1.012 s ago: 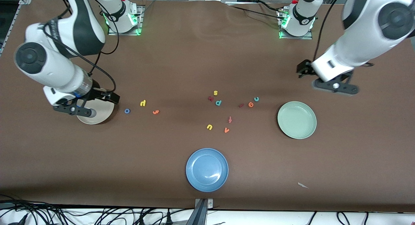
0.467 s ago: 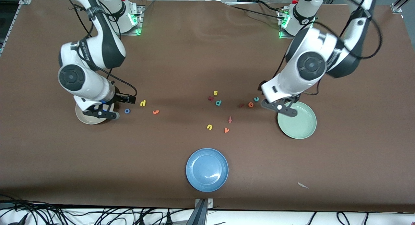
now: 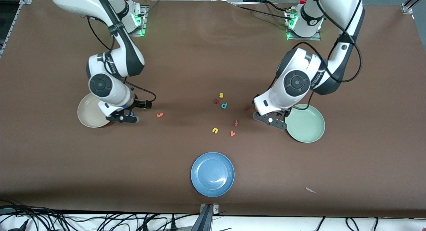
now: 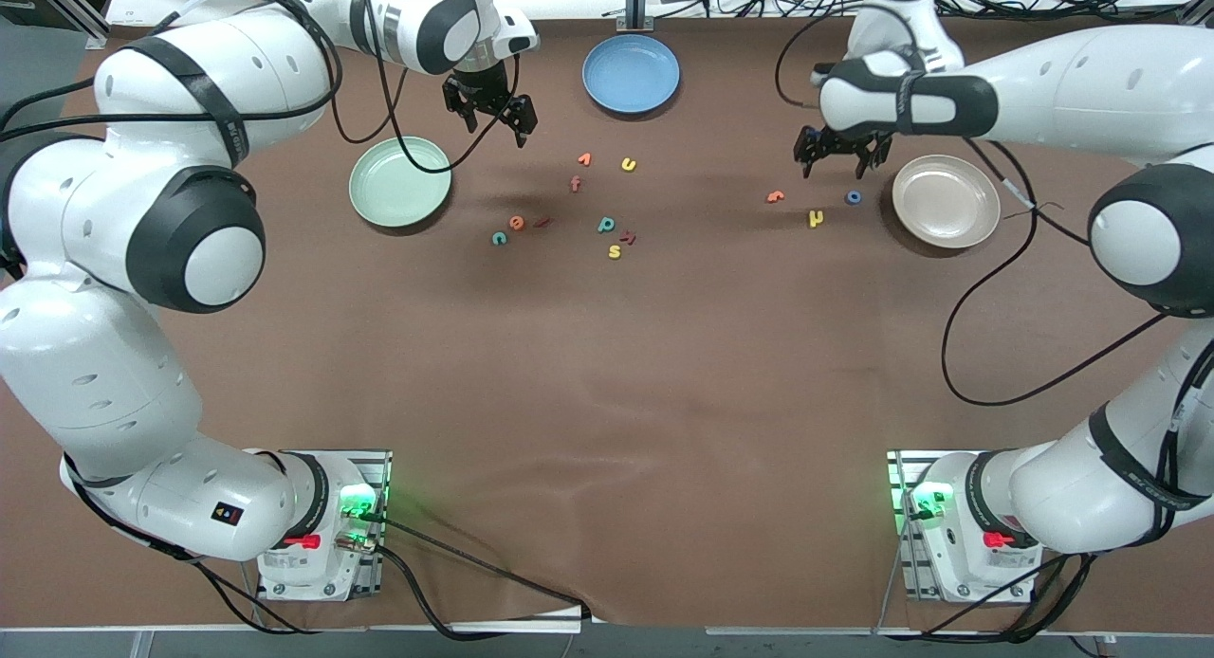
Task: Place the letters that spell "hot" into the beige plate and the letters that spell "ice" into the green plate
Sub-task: 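Reach the right gripper to the yellow letter while the left gripper reaches the red letter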
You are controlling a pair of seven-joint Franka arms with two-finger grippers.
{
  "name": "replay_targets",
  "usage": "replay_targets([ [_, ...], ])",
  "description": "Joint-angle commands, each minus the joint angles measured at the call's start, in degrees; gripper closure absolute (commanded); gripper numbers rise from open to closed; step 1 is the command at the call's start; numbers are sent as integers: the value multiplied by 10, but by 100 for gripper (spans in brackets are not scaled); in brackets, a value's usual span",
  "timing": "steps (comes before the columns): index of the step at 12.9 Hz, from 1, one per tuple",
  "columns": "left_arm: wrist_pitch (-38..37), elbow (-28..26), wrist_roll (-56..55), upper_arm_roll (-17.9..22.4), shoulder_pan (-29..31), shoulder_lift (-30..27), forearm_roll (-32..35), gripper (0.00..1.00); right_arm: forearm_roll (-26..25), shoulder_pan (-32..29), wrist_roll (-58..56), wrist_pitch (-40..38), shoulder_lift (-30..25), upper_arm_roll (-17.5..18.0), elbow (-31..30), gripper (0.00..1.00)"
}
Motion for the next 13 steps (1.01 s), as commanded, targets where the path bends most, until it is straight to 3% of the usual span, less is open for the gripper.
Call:
replay_targets([
  [1, 16, 11, 15, 6, -16, 22, -13, 0, 4, 0, -31, 59, 7, 9, -33, 1],
  [5, 36, 8, 18, 2, -36, 63, -6, 3, 5, 0, -33, 141, 19, 16, -82, 2],
  [8, 89, -3, 55, -2, -65, 88, -4, 5, 6, -1, -33, 158, 22, 16, -95, 16],
  [9, 98, -6, 90, -2, -66, 97, -4, 8, 6, -1, -34, 159, 21, 16, -98, 25],
  [13, 133, -76, 182, -11, -66, 85, -4, 19, 5, -1, -39, 170, 27, 16, -102, 26],
])
